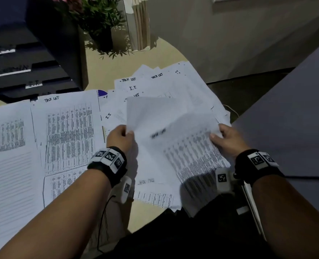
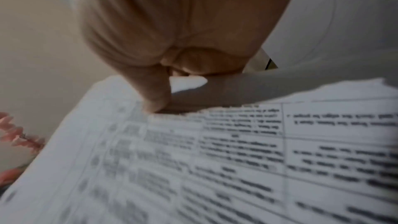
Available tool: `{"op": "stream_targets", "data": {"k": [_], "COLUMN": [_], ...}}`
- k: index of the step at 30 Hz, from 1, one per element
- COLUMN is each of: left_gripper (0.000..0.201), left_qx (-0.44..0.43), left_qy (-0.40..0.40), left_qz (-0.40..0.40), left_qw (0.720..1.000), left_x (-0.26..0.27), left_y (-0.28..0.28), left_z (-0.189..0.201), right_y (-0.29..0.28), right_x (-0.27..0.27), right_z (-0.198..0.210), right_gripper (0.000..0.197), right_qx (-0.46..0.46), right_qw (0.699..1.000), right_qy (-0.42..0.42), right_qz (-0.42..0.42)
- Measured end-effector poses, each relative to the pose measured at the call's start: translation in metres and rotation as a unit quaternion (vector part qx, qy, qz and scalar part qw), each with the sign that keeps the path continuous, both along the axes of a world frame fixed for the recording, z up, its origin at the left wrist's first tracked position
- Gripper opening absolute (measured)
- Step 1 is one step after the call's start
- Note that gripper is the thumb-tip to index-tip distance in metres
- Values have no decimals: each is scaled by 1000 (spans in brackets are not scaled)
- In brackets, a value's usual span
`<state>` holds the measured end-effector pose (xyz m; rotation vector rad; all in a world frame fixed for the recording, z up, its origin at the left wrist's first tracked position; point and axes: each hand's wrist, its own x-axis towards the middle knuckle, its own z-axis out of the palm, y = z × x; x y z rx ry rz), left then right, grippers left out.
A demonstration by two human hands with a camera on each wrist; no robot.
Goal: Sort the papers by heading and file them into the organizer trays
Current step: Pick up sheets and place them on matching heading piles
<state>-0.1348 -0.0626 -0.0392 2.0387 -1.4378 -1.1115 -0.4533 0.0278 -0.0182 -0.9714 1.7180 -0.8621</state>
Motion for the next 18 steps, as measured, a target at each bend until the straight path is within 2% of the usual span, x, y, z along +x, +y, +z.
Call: {"op": "stream_targets", "data": {"k": [2, 4, 7, 10, 13, 16, 18], "left_gripper": [13, 12, 7, 8, 6, 22, 27], "left_qx": [-19, -30, -71, -109, -132, -203, -213], "left_qy": [-19, -2, 46, 119, 166, 260, 306], "left_qz": [54, 104, 144, 177, 199, 191, 119], "left_qw": [998, 994, 986, 971, 957, 925, 920], "left_x": [19, 36, 54, 64, 72, 68, 67], "left_y": [-11, -20, -29, -36, -42, -41, -34], "left_z": [6, 13, 26, 40, 50, 71, 85], "right_y": [-5, -9, -19, -28, -34, -38, -39], "right_x": [-8, -23, -32, -8, 6, 5, 0], "right_z": [-5, -18, -31, -4, 7, 12, 13], "right_gripper": [4, 16, 21, 12, 15, 16, 13], "right_qx": [-3, 4, -13, -20, -26, -45, -50], "right_qw": [995, 987, 984, 984, 981, 975, 969], "right_qy": [57, 81, 89, 89, 91, 99, 112], "right_qz": [-84, -136, -155, -150, -168, -194, -214]}}
